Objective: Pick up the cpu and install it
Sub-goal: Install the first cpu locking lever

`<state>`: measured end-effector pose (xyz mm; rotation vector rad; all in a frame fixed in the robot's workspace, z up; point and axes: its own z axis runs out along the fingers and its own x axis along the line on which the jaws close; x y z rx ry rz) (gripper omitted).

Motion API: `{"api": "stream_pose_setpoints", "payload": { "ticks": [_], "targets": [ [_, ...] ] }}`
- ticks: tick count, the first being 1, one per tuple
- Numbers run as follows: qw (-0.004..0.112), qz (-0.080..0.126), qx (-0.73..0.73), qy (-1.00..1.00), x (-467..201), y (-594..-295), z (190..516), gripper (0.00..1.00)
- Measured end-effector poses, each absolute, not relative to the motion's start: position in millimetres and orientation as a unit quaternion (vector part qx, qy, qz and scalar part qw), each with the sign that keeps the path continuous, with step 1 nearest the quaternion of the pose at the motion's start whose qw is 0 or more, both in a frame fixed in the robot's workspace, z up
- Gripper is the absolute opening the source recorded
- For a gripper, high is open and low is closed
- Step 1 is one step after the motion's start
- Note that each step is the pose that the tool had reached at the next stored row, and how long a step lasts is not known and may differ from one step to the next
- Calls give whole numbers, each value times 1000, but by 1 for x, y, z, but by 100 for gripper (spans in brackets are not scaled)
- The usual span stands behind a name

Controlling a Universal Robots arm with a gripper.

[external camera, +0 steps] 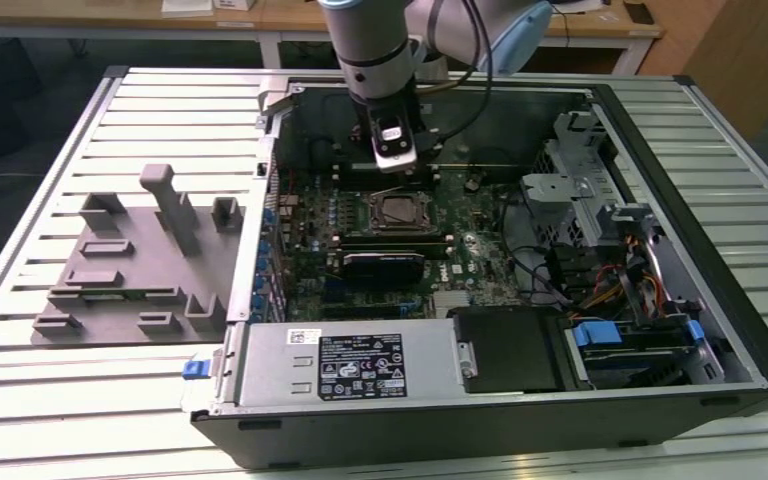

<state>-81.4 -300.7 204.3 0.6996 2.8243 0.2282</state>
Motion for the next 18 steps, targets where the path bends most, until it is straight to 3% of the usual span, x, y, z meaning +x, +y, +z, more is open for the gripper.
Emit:
{"api": "stream_pose_setpoints", "payload": {
  "ticks": [18],
  "targets": [
    [112,77,242,961,-81,-301,195,11]
  ]
}}
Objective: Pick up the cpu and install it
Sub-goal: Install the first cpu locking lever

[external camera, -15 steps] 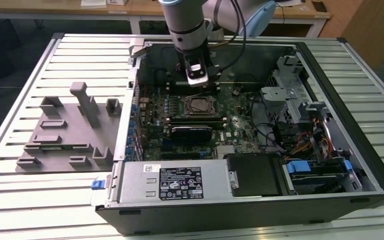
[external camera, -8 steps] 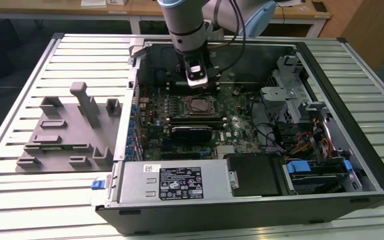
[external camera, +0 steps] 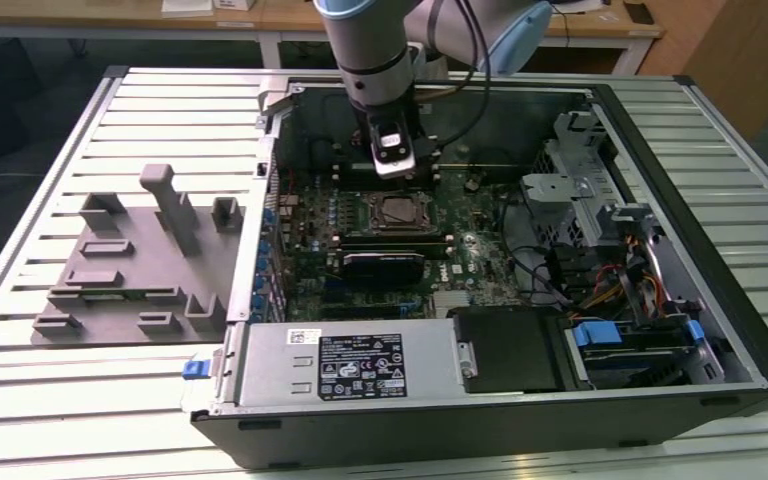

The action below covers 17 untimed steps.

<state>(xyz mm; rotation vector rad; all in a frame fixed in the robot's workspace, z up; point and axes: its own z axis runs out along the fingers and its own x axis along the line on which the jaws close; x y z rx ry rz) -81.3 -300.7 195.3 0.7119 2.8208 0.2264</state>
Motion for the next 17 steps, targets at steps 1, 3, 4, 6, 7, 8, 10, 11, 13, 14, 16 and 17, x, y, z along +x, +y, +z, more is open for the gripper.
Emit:
{"api": "stream_pose_setpoints", "payload": {
  "ticks": [1,3,4,6,7,8,10,11,13,14,16,17],
  "targets": [
    [112,77,243,961,-81,-301,195,11],
    [112,77,243,960,-81,-301,194,11],
    [112,77,243,960,-81,-301,194,11],
    [112,77,243,960,-81,-301,193,11],
    [112,77,244,960,-81,-301,193,11],
    [112,77,244,960,-81,-302,193,11],
    [112,76,244,960,-81,-303,193,11],
    [112,76,244,960,-81,-303,193,11],
    [112,76,243,960,-81,-303,192,11],
    [112,76,244,960,-81,-304,192,11],
    [112,76,243,960,-81,-304,192,11],
    [112,76,243,960,-81,-304,191,11]
  ]
}}
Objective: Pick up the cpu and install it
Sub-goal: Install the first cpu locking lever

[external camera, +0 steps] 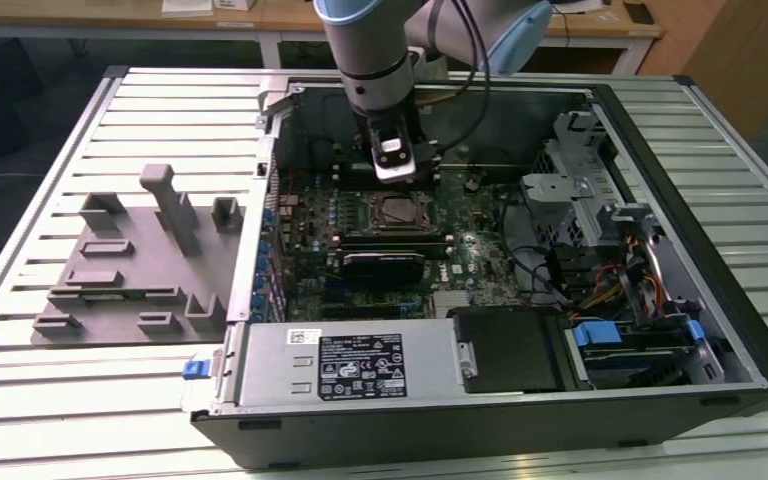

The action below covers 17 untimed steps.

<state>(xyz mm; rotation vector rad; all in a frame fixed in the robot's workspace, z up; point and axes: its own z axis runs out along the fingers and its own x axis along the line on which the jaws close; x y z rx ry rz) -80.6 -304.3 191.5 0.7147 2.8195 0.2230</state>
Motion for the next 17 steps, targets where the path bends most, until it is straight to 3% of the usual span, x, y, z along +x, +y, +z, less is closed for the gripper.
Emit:
{"api": "stream_pose_setpoints", "payload": {
  "ticks": [6,11,17],
  "targets": [
    [111,78,244,960,-80,-306,191,11],
    [106,98,246,958,-80,-307,191,11],
    [106,98,246,958,-80,-307,193,11]
  ]
}}
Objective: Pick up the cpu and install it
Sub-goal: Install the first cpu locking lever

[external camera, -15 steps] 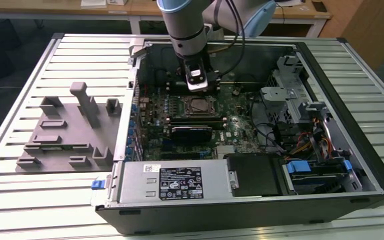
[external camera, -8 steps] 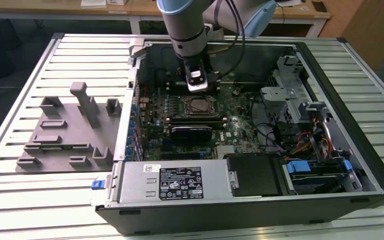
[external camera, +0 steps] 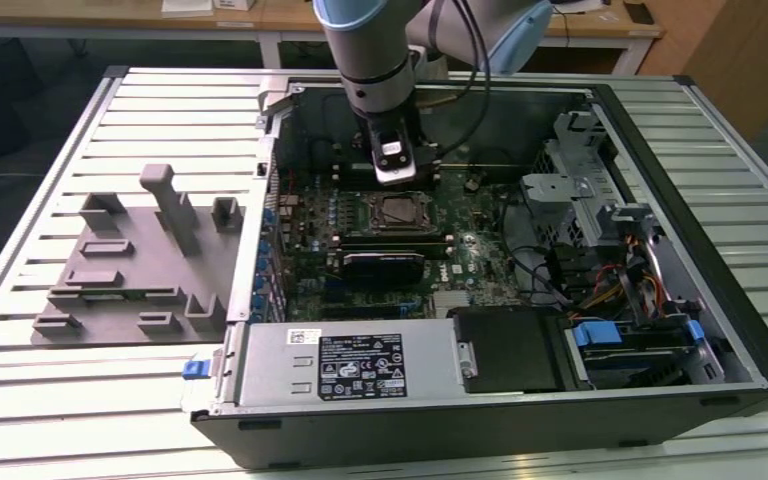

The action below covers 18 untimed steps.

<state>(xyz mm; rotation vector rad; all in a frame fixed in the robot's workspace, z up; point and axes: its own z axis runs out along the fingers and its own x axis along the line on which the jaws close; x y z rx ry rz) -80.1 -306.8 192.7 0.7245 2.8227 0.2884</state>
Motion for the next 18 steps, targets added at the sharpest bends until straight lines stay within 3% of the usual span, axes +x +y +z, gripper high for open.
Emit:
{"api": "stream_pose_setpoints", "payload": {
  "ticks": [18],
  "targets": [
    [106,98,246,958,-80,-307,217,11]
  ]
}}
